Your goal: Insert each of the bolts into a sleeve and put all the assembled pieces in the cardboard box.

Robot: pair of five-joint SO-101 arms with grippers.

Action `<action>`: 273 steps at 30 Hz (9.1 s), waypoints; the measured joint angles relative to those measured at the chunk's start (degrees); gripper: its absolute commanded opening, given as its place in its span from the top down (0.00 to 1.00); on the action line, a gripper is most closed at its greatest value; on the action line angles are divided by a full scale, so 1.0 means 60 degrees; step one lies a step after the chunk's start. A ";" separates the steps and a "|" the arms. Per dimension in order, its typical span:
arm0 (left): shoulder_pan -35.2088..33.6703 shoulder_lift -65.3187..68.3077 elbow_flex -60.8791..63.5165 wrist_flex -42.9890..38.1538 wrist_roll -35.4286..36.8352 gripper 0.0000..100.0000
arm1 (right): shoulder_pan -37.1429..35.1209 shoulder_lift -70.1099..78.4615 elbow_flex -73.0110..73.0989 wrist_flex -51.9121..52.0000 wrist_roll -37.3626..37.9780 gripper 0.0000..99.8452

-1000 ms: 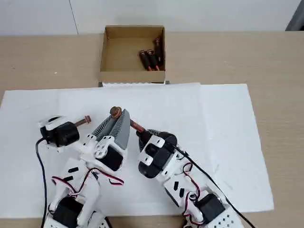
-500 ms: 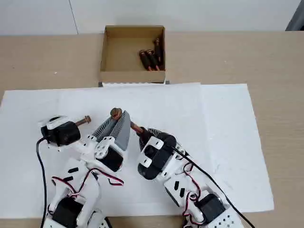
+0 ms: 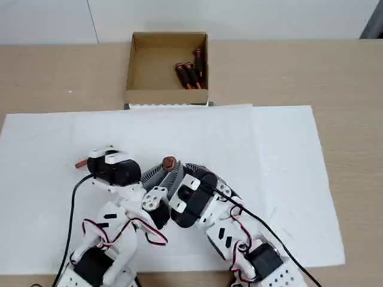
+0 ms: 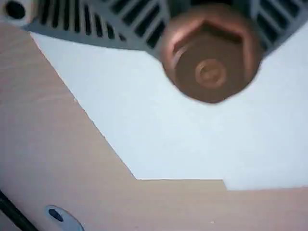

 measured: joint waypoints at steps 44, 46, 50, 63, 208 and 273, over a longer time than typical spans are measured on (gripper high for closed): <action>-0.3941 0.0059 -0.0161 0.0190 -0.4527 1.00 | 0.1773 -0.0015 0.0103 0.0015 -0.0029 1.00; -0.4308 0.0059 0.0366 0.0190 -0.4762 0.99 | 0.2066 -0.0015 0.0103 0.0278 -0.0396 1.00; -0.4806 0.0059 0.1084 0.0190 -0.4879 0.99 | 0.2784 -0.0015 0.0103 0.1099 -0.1509 1.00; -0.4864 0.0059 0.1348 0.1201 -0.5201 0.99 | 0.2564 0.1363 -0.2608 0.3473 -0.2755 1.00; -0.4864 0.0059 0.1348 0.1245 -0.5216 0.99 | 0.1333 1.9941 -1.6791 0.9700 -0.6418 0.81; -0.5832 0.0059 0.0425 0.2623 -0.6403 0.99 | 0.3385 1.0784 -1.4374 1.0901 -0.5905 1.00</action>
